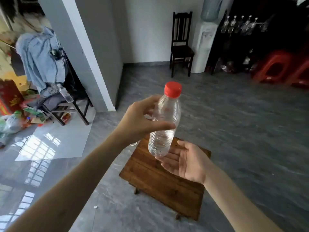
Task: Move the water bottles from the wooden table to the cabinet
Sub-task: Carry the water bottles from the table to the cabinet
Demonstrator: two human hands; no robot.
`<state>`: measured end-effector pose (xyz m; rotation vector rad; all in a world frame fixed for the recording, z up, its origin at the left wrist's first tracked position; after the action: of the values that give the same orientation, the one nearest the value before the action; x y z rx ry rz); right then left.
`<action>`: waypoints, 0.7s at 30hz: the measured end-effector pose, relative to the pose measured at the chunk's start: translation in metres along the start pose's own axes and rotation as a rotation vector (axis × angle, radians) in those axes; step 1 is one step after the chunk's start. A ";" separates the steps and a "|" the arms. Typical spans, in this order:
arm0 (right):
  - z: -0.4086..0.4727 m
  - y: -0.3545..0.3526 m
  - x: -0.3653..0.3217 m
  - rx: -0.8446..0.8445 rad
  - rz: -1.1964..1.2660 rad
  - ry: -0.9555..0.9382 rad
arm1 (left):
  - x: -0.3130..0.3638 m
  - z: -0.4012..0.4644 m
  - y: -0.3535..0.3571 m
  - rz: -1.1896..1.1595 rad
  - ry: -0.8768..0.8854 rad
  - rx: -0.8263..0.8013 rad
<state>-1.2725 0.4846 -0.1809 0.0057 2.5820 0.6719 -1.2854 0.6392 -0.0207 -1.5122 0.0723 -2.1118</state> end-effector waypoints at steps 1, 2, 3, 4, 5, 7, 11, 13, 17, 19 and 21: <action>-0.006 0.001 -0.003 0.012 -0.005 -0.010 | 0.005 0.001 0.001 -0.004 0.006 -0.007; -0.011 0.001 -0.007 0.022 -0.007 -0.020 | 0.010 0.003 0.003 -0.007 0.014 -0.013; -0.016 0.000 -0.010 0.029 -0.003 -0.030 | 0.015 0.005 0.006 -0.010 0.025 -0.016; -0.022 -0.002 -0.013 0.033 0.011 -0.040 | 0.021 0.008 0.008 -0.012 0.038 -0.019; -0.026 -0.004 -0.016 0.033 0.028 -0.047 | 0.026 0.011 0.011 -0.015 0.051 -0.021; -0.035 -0.011 -0.021 0.030 0.049 -0.063 | 0.035 0.016 0.017 -0.029 0.067 -0.019; -0.054 -0.030 -0.031 0.014 0.079 -0.090 | 0.047 0.025 0.038 -0.074 0.048 -0.028; -0.062 -0.043 -0.038 0.001 0.103 -0.101 | 0.053 0.028 0.051 -0.090 0.035 -0.028; -0.077 -0.076 -0.053 -0.014 0.123 -0.108 | 0.069 0.032 0.089 -0.079 0.027 -0.039; -0.085 -0.096 -0.062 -0.021 0.125 -0.108 | 0.082 0.033 0.112 -0.063 0.040 -0.039; -0.094 -0.119 -0.074 -0.023 0.123 -0.111 | 0.094 0.035 0.138 -0.057 0.042 -0.034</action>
<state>-1.2351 0.3278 -0.1314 0.1907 2.4819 0.7243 -1.2213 0.4881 0.0262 -1.5059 0.0821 -2.1984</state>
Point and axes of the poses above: each hand's wrist, its own z-axis towards the middle knuckle, its own y-axis out of the palm, x = y × z, the point moved 6 cm from there along z, towards the middle knuckle, and after that the axes turned 15 degrees about x, right-handed, at the moved point
